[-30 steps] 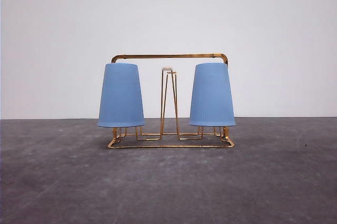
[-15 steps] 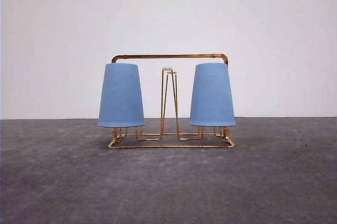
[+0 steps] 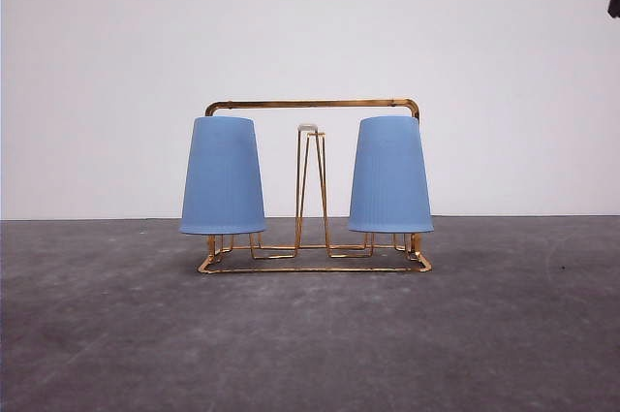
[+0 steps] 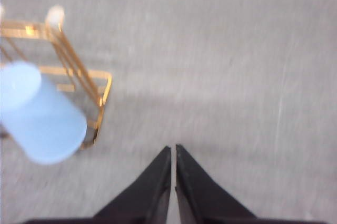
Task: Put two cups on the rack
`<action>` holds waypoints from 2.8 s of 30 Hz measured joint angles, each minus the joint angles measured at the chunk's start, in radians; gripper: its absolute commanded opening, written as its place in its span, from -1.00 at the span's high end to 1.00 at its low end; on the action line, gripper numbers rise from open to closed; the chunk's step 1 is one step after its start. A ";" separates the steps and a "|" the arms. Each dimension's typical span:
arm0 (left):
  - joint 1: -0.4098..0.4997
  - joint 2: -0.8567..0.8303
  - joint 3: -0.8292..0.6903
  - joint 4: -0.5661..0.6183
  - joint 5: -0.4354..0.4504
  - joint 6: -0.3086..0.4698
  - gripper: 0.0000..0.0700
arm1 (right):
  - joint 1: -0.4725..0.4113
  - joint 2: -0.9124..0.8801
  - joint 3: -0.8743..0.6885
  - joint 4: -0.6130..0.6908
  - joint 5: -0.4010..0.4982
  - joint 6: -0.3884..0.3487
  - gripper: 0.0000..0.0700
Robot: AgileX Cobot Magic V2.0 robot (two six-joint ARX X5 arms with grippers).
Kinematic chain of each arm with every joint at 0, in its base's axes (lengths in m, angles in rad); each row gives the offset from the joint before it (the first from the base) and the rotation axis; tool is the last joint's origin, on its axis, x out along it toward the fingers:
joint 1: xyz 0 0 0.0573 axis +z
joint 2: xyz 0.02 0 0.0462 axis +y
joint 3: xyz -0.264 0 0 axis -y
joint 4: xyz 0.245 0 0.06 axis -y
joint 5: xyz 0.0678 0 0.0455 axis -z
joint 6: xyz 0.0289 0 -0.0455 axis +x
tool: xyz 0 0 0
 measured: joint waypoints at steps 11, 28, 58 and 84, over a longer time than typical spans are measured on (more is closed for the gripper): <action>0.000 0.000 0.000 0.000 0.000 0.000 0.99 | -0.099 -0.457 -0.493 0.289 0.000 -0.084 0.97; 0.000 0.000 0.000 0.000 0.000 0.000 0.99 | -0.117 -0.979 -0.969 0.347 -0.001 -0.091 0.97; 0.000 0.000 0.000 0.000 0.000 0.000 0.99 | -0.117 -0.981 -0.990 0.412 -0.008 -0.090 0.97; 0.000 0.000 0.000 0.000 0.000 0.000 0.99 | -0.117 -0.981 -0.990 0.412 -0.008 -0.090 0.97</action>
